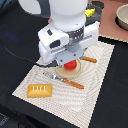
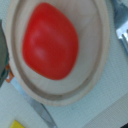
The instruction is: Interact with the objects in diverse but meaningful ways.
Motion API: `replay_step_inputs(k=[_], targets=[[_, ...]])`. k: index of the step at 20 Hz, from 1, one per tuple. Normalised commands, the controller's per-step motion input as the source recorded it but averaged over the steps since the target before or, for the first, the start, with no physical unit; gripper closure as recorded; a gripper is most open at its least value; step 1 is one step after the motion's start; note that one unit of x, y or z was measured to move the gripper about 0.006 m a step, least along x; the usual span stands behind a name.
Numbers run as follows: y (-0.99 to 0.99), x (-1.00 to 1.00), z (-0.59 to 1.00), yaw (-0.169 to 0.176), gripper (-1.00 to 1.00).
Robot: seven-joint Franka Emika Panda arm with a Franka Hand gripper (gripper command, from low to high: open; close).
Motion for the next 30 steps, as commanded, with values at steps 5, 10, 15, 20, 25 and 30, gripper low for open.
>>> replay_step_inputs(k=[5,10,15,20,25,30], targets=[[-0.54,-0.68,0.0,0.032,-1.0],[-0.55,-0.7,-0.05,0.03,-1.0],[-0.4,-0.41,-0.18,0.166,-1.0],[-0.22,-0.18,-0.2,0.285,-1.0],[-0.29,-0.09,-0.11,0.198,-1.0],[-0.37,-0.07,-0.04,0.089,-1.0]])
